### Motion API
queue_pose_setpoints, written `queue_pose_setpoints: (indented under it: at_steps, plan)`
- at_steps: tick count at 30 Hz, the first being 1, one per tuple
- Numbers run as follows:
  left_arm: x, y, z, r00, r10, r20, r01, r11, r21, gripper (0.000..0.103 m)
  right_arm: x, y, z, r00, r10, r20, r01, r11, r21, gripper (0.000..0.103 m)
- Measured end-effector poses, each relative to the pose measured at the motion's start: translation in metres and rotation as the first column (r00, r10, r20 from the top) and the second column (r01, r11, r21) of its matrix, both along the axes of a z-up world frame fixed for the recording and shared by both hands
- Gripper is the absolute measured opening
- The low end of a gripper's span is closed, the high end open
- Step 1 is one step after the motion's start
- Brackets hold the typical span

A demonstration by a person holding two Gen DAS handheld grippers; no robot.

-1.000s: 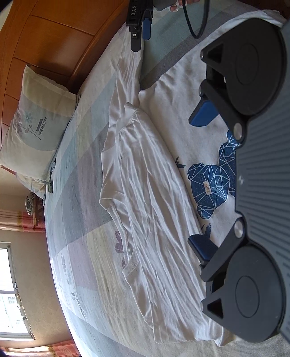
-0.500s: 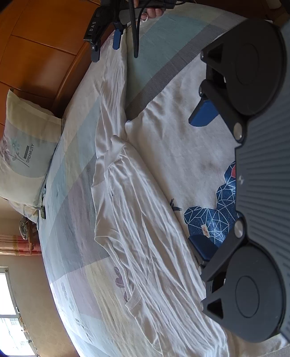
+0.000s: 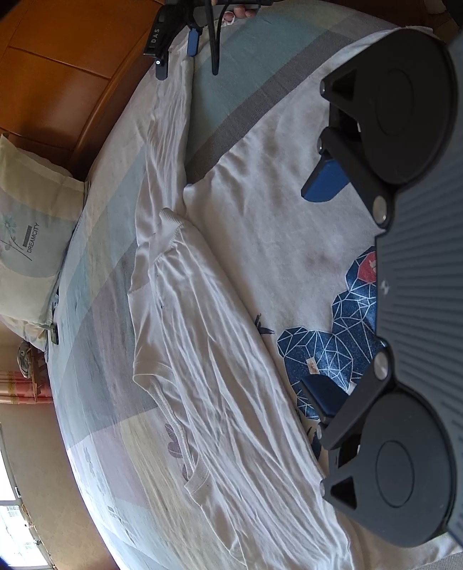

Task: Fold clothes
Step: 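Move the right gripper toward the other long sleeve, then grasp the sleeve cuff with the right gripper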

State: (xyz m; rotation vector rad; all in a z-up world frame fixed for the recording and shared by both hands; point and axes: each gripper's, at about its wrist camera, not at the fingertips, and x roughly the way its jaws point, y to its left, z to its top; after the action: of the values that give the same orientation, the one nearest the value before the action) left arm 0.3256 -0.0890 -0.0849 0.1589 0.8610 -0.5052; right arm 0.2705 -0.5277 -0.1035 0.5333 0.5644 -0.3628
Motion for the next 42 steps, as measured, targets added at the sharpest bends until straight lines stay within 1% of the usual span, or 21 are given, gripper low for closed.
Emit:
queue_pose_setpoints:
  at_steps: [2, 4, 8, 11, 13, 15, 18, 21, 23, 24, 27, 28, 35, 39, 42]
  plan:
    - [0.000, -0.001, 0.000, 1.000, -0.006, 0.001, 0.006, 1.000, -0.005, 0.102, -0.004, -0.006, 0.004, 1.000, -0.028, 0.001, 0.028, 1.000, -0.001, 0.103]
    - [0.000, -0.001, 0.000, 1.000, -0.006, -0.001, 0.006, 1.000, -0.005, 0.102, -0.006, -0.008, 0.010, 0.999, -0.033, 0.037, 0.033, 0.999, -0.004, 0.103]
    - [0.000, 0.000, -0.002, 1.000, -0.005, -0.005, 0.005, 1.000, -0.007, 0.102, 0.004, -0.012, 0.014, 0.997, -0.006, 0.079, 0.007, 1.000, -0.018, 0.103]
    - [-0.001, 0.002, -0.003, 1.000, 0.001, -0.008, -0.001, 1.000, -0.001, 0.102, 0.016, -0.018, 0.005, 1.000, 0.000, 0.029, 0.000, 1.000, -0.002, 0.103]
    - [-0.001, 0.005, -0.003, 1.000, 0.007, -0.011, -0.007, 1.000, -0.005, 0.102, 0.013, -0.022, -0.004, 1.000, -0.007, -0.003, 0.007, 1.000, 0.024, 0.103]
    - [0.000, 0.008, -0.003, 1.000, 0.018, -0.015, -0.018, 1.000, -0.007, 0.102, 0.003, -0.020, -0.003, 1.000, 0.000, 0.009, -0.001, 1.000, 0.014, 0.103]
    - [0.004, 0.010, -0.003, 0.999, 0.030, -0.017, -0.030, 0.999, -0.023, 0.102, -0.013, -0.019, 0.005, 1.000, -0.012, 0.011, 0.012, 0.999, 0.046, 0.103]
    - [0.006, 0.006, -0.002, 1.000, 0.021, -0.018, -0.022, 0.999, -0.040, 0.102, -0.026, -0.020, 0.012, 0.998, -0.028, 0.052, 0.024, 0.997, 0.078, 0.103]
    - [0.005, 0.002, -0.003, 1.000, 0.005, -0.019, -0.006, 0.999, -0.041, 0.102, -0.027, -0.021, 0.010, 0.999, -0.032, 0.041, 0.029, 0.996, 0.083, 0.103]
    - [0.004, 0.000, -0.004, 1.000, -0.001, -0.018, 0.001, 0.999, -0.035, 0.102, -0.025, -0.023, 0.007, 0.999, -0.036, 0.017, 0.034, 0.996, 0.087, 0.103]
    - [0.001, -0.002, -0.006, 1.000, -0.014, -0.023, 0.013, 1.000, -0.021, 0.102, -0.022, -0.027, -0.004, 0.998, -0.055, -0.026, 0.057, 0.995, 0.078, 0.103]
    - [0.001, -0.001, -0.006, 1.000, -0.013, -0.028, 0.012, 1.000, -0.021, 0.102, -0.022, -0.028, -0.006, 0.998, -0.059, -0.028, 0.061, 0.995, 0.076, 0.103]
    - [0.001, -0.002, -0.005, 0.999, -0.017, -0.034, 0.016, 0.999, -0.030, 0.102, -0.011, -0.034, -0.009, 0.999, -0.038, -0.007, 0.038, 0.999, 0.011, 0.103]
    - [-0.002, -0.005, -0.006, 0.999, -0.026, -0.035, 0.026, 0.999, -0.021, 0.102, -0.002, -0.040, -0.010, 1.000, -0.015, 0.021, 0.016, 1.000, -0.016, 0.103]
    - [-0.004, -0.008, -0.006, 0.999, -0.031, -0.037, 0.031, 0.999, -0.015, 0.102, 0.005, -0.041, -0.011, 1.000, -0.014, 0.020, 0.014, 0.999, -0.029, 0.103]
